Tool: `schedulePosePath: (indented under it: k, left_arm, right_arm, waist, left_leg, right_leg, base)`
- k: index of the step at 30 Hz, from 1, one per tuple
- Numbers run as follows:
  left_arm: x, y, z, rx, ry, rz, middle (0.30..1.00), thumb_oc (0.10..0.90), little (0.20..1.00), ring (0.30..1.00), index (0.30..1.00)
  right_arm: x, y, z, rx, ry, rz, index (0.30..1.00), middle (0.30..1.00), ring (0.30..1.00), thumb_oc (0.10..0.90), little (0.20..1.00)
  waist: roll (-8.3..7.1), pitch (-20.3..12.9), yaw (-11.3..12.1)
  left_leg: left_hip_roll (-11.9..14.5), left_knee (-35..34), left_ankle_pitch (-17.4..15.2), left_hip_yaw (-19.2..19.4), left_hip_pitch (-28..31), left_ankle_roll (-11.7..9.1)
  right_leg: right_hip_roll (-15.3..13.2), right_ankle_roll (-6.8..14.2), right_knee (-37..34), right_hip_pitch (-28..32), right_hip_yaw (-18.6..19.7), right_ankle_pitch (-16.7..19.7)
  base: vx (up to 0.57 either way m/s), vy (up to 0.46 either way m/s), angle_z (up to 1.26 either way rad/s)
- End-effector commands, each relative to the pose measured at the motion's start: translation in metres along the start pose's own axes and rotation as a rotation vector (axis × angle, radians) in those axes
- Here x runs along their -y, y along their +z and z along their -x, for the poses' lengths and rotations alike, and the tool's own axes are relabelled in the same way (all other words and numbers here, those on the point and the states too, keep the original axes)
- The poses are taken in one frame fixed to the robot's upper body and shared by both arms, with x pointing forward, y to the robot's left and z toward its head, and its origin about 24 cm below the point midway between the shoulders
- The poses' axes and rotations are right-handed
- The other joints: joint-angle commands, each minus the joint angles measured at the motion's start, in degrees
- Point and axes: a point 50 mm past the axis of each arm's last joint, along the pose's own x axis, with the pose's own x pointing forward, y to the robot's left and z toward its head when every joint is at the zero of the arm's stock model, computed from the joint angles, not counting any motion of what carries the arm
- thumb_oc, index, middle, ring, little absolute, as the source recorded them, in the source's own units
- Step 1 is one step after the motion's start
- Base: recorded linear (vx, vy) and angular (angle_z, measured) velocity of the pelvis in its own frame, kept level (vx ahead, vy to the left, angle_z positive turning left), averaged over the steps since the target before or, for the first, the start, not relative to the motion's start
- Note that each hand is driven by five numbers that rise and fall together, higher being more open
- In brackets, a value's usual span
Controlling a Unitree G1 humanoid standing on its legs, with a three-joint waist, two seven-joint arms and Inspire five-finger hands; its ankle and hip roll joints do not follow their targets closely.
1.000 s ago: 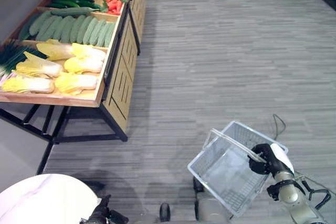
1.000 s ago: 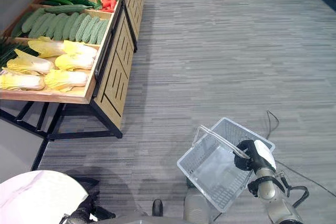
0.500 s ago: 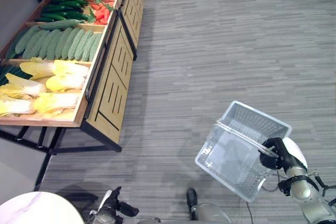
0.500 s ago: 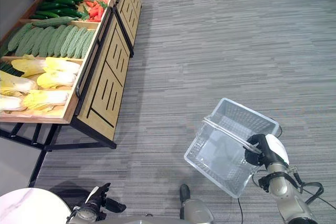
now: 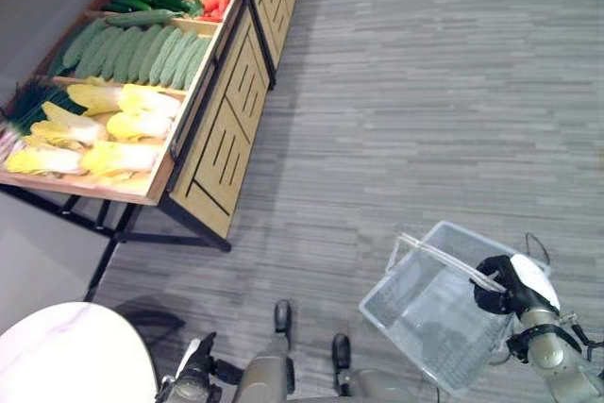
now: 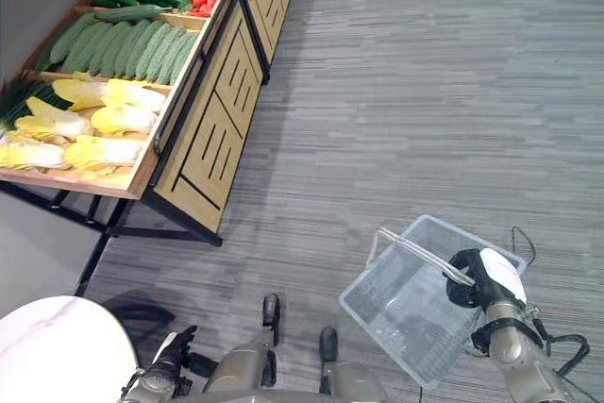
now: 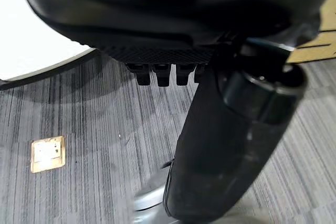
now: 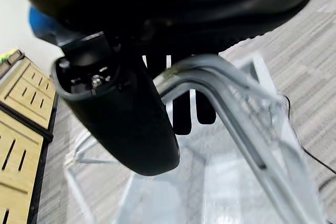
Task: Get the vegetables into the basket
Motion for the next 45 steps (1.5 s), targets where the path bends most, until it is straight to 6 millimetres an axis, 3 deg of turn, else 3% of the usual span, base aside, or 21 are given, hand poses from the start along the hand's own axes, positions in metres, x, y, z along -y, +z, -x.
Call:
schedulePosePath:
  k: [1,3,6,14,16,19,23,27,28,32,33,36,39,42,45]
  left_arm:
    - [-0.029,0.005,-0.004,0.023,0.075,-0.074,1.0,0.9,1.0,1.0,1.0]
    - [-0.03,0.002,-0.004,0.018,0.075,-0.086,1.0,0.9,1.0,1.0,1.0]
    - [-0.035,0.006,-0.004,0.036,0.085,-0.077,1.0,0.9,1.0,1.0,1.0]
    - [-0.046,0.019,-0.006,0.076,0.126,-0.043,1.0,0.9,1.0,1.0,1.0]
    - [-0.048,0.019,-0.006,0.076,0.129,-0.045,1.0,0.9,1.0,1.0,1.0]
    - [-0.049,0.018,-0.006,0.073,0.129,-0.057,1.0,0.9,1.0,1.0,1.0]
    - [-0.047,0.014,-0.006,0.06,0.114,-0.071,1.0,0.9,1.0,1.0,1.0]
    - [-0.046,0.013,-0.006,0.05,0.114,-0.073,1.0,0.9,1.0,1.0,1.0]
    - [-0.047,0.015,-0.007,0.047,0.117,-0.077,1.0,0.9,1.0,1.0,1.0]
    - [-0.047,0.015,-0.007,0.044,0.118,-0.086,1.0,0.9,1.0,1.0,1.0]
    - [-0.045,0.013,-0.007,0.035,0.116,-0.083,1.0,0.9,1.0,1.0,1.0]
    - [-0.044,0.009,-0.007,0.018,0.114,-0.082,1.0,0.9,1.0,1.0,1.0]
    - [-0.041,0.001,-0.005,-0.006,0.109,-0.077,1.0,0.9,1.0,1.0,1.0]
    - [-0.032,-0.006,-0.003,-0.028,0.088,-0.066,1.0,0.9,1.0,1.0,1.0]
    - [-0.028,-0.007,-0.003,-0.033,0.072,-0.074,1.0,0.9,1.0,1.0,1.0]
  right_arm:
    - [0.058,0.046,-0.012,0.248,-0.246,0.015,0.3,0.3,0.3,0.4,0.3]
    - [0.054,0.051,-0.014,0.262,-0.233,0.019,0.3,0.3,0.3,0.4,0.3]
    - [0.049,0.061,-0.019,0.29,-0.224,0.008,0.3,0.3,0.3,0.4,0.3]
    - [0.039,0.075,-0.026,0.325,-0.199,-0.004,0.3,0.3,0.3,0.4,0.3]
    - [0.039,0.079,-0.028,0.337,-0.2,-0.007,0.3,0.3,0.3,0.4,0.3]
    - [0.039,0.087,-0.03,0.362,-0.201,-0.007,0.3,0.3,0.3,0.4,0.3]
    - [0.038,0.091,-0.031,0.377,-0.198,-0.003,0.3,0.3,0.3,0.4,0.3]
    - [0.039,0.097,-0.03,0.404,-0.2,-0.01,0.3,0.3,0.3,0.4,0.3]
    - [0.041,0.101,-0.03,0.419,-0.208,-0.025,0.3,0.3,0.3,0.4,0.3]
    - [0.043,0.104,-0.031,0.434,-0.217,-0.027,0.3,0.3,0.3,0.4,0.3]
    - [0.043,0.104,-0.029,0.443,-0.212,-0.02,0.3,0.3,0.3,0.4,0.3]
    - [0.042,0.103,-0.027,0.439,-0.205,-0.019,0.3,0.3,0.3,0.4,0.3]
    - [0.04,0.101,-0.024,0.44,-0.188,-0.015,0.3,0.3,0.3,0.4,0.3]
    - [0.044,0.097,-0.023,0.436,-0.18,0.007,0.3,0.3,0.3,0.4,0.3]
    - [0.047,0.093,-0.02,0.43,-0.181,0.015,0.3,0.3,0.3,0.4,0.3]
  waist:
    - [-2.81,-3.9,-0.1]
    - [-3.42,-4.2,0.3]
    - [-4.94,-4.2,0.9]
    - [-6.64,-4.0,2.1]
    - [-6.57,-3.7,2.2]
    - [-5.47,-2.2,2.1]
    - [-3.91,-0.6,1.0]
    - [-3.46,0.4,0.1]
    - [-3.84,1.0,-0.5]
    - [-4.03,1.7,-1.8]
    - [-4.28,1.6,-2.7]
    - [-4.5,1.4,-3.3]
    - [-4.82,0.1,-3.4]
    - [-3.8,-1.6,-3.3]
    - [-3.32,-1.9,-3.4]
  left_leg:
    - [-3.8,1.7,2.0,1.8,1.1,1.8]
    - [-4.8,2.9,0.2,2.8,1.5,2.9]
    - [-6.4,6.0,-3.4,4.8,1.3,4.7]
    - [-8.5,6.4,-6.2,5.8,0.8,6.7]
    - [-8.5,5.7,-6.2,5.6,1.3,6.9]
    - [-8.2,3.8,-6.7,5.5,4.5,8.2]
    - [-8.1,2.5,-7.4,4.7,8.3,8.6]
    - [-8.1,2.2,-8.0,4.2,10.4,8.2]
    - [-8.5,2.3,-8.6,3.5,11.3,7.6]
    - [-9.0,2.3,-9.7,1.7,13.3,6.4]
    - [-9.5,2.3,-10.5,0.5,14.8,6.0]
    - [-9.8,3.0,-11.8,-1.2,16.2,5.6]
    - [-9.9,3.9,-13.3,-2.6,17.9,5.0]
    - [-7.6,6.9,-11.6,-3.6,18.7,2.7]
    - [-6.9,8.2,-10.3,-4.5,18.6,1.8]
  right_leg:
    - [-9.2,5.4,-2.8,7.5,7.6,1.3]
    - [-10.6,6.5,-1.6,7.4,8.7,2.1]
    - [-12.7,8.3,-0.1,6.6,10.5,6.5]
    - [-14.6,10.4,2.7,3.8,10.4,13.9]
    - [-14.4,10.4,4.7,2.6,10.2,14.8]
    - [-13.9,10.1,14.6,-1.6,8.3,17.9]
    - [-11.1,8.8,19.9,-8.1,7.4,15.4]
    - [-10.2,7.9,17.1,-12.0,5.8,11.3]
    - [-10.0,8.3,12.2,-13.7,5.9,11.3]
    - [-9.7,9.6,3.3,-15.7,8.1,14.1]
    - [-9.2,10.2,-0.1,-16.1,10.5,15.7]
    - [-8.6,10.4,-1.6,-16.3,12.4,16.8]
    - [-8.9,9.9,-3.0,-14.3,11.9,17.2]
    - [-7.2,8.1,-2.8,-11.9,9.7,15.7]
    - [-6.5,7.0,-2.9,-10.7,8.7,14.7]
  base:
    - [0.31,0.273,-0.07]
    - [0.3,0.277,-0.13]
    - [0.23,0.225,-0.46]
    - [0.11,0.133,-0.04]
    - [0.05,0.074,0.11]
    - [0.08,0.134,-0.12]
    - [0.09,0.089,-0.01]
    - [0.11,-0.014,0.11]
    - [0.12,-0.073,0.32]
    - [0.18,-0.095,0.24]
    - [0.15,-0.058,0.23]
    - [0.19,-0.102,0.35]
    - [0.27,-0.214,0.56]
    - [0.27,-0.265,0.25]
    - [0.17,-0.191,0.21]
